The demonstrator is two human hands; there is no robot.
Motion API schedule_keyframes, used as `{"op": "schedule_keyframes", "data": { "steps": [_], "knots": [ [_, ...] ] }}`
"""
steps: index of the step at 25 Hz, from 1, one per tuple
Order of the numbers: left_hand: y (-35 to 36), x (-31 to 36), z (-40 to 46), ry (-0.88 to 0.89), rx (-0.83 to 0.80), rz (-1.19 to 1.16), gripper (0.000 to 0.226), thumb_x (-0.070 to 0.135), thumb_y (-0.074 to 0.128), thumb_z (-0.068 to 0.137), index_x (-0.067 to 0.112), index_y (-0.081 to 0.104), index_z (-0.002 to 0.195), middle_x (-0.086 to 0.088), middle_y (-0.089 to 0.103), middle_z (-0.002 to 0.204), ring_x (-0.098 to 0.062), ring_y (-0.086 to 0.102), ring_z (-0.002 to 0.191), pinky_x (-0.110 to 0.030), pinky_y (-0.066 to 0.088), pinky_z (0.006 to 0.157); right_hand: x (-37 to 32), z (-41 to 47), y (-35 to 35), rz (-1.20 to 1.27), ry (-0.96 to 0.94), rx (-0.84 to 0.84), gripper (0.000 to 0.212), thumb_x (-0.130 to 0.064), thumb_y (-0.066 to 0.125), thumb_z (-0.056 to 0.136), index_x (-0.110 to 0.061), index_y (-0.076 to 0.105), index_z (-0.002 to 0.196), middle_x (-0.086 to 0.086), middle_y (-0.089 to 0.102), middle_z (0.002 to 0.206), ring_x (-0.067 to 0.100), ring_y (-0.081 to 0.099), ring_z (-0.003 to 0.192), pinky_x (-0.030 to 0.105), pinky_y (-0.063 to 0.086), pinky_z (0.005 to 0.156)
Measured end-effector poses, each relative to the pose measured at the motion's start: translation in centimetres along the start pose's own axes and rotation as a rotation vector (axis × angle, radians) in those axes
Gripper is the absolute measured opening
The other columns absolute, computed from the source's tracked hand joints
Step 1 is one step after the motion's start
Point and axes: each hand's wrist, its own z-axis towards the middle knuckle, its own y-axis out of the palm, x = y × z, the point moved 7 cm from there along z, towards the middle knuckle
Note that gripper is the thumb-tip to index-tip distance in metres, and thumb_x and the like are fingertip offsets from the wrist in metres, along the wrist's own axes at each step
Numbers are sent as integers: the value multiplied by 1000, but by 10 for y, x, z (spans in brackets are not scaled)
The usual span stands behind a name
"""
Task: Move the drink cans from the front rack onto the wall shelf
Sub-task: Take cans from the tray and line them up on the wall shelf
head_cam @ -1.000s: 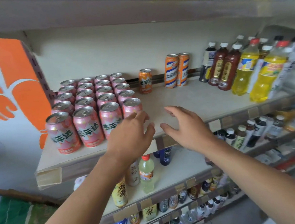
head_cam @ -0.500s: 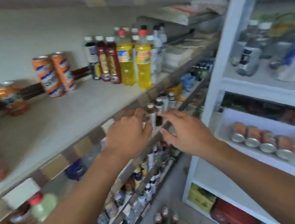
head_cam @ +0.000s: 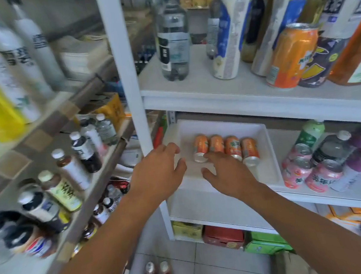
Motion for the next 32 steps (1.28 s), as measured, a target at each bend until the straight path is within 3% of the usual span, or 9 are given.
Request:
{"op": "schedule_keyframes", "data": {
  "steps": [10, 15, 18, 21, 23, 25, 27, 30, 32],
  "knots": [
    [98, 42, 82, 64, -152, -19, 33, 43, 44, 96, 21, 52, 119, -1, 62, 115, -23, 61, 102, -40, 53, 81, 160, 53, 33, 28, 397, -139, 39, -36, 49, 99, -6, 56, 123, 16, 65, 118, 31, 62, 107, 30, 46, 80],
    [139, 48, 110, 63, -199, -25, 28, 43, 45, 96, 22, 54, 112, -1, 62, 114, -23, 61, 99, -38, 53, 78, 193, 94, 57, 7, 431, -113, 27, -28, 46, 100, -10, 59, 115, 11, 65, 107, 27, 62, 100, 27, 40, 73],
    [157, 43, 121, 56, -197, -23, 27, 41, 46, 96, 21, 55, 111, -2, 63, 111, -24, 61, 95, -34, 51, 73, 195, 111, 71, -11, 378, -53, 20, -19, 45, 95, -16, 55, 112, 6, 54, 105, 26, 55, 93, 34, 41, 74],
    [171, 38, 128, 57, -193, -31, 26, 41, 45, 96, 21, 54, 111, -3, 63, 108, -24, 61, 92, -31, 48, 69, 202, 121, 82, -43, 387, -39, 29, -10, 45, 94, -11, 53, 122, 12, 51, 122, 36, 54, 105, 38, 44, 82],
    [178, 35, 130, 50, -202, -41, 28, 41, 44, 97, 22, 53, 116, -4, 63, 110, -26, 62, 94, -33, 50, 72, 207, 135, 85, -10, 406, -24, 28, -21, 45, 92, -11, 57, 116, 14, 57, 112, 34, 58, 103, 36, 46, 81],
    [182, 31, 132, 31, -205, -42, 30, 41, 43, 97, 24, 53, 120, -4, 64, 113, -27, 62, 98, -35, 52, 76, 223, 159, 104, -11, 444, -19, 49, -46, 35, 70, -20, 54, 107, 5, 61, 97, 29, 64, 92, 34, 43, 67],
    [185, 25, 136, -1, -201, -45, 33, 42, 43, 97, 25, 53, 122, -3, 64, 117, -26, 62, 102, -35, 52, 80, 251, 185, 143, -5, 487, -72, 69, -55, 30, 48, -23, 51, 106, 2, 59, 92, 29, 64, 86, 33, 38, 62],
    [184, 18, 139, -46, -208, -38, 36, 44, 43, 97, 26, 52, 127, -1, 64, 120, -24, 62, 105, -36, 52, 82, 245, 193, 155, 30, 505, -142, 69, -44, 58, 49, -15, 54, 111, 1, 57, 91, 31, 62, 85, 34, 46, 63],
    [182, 15, 139, -70, -212, -49, 37, 44, 44, 96, 26, 52, 128, -1, 63, 121, -23, 62, 105, -35, 52, 82, 223, 187, 135, 38, 501, -120, 67, -34, 61, 59, -9, 53, 120, 3, 56, 94, 29, 61, 82, 31, 44, 58]
  ]
}}
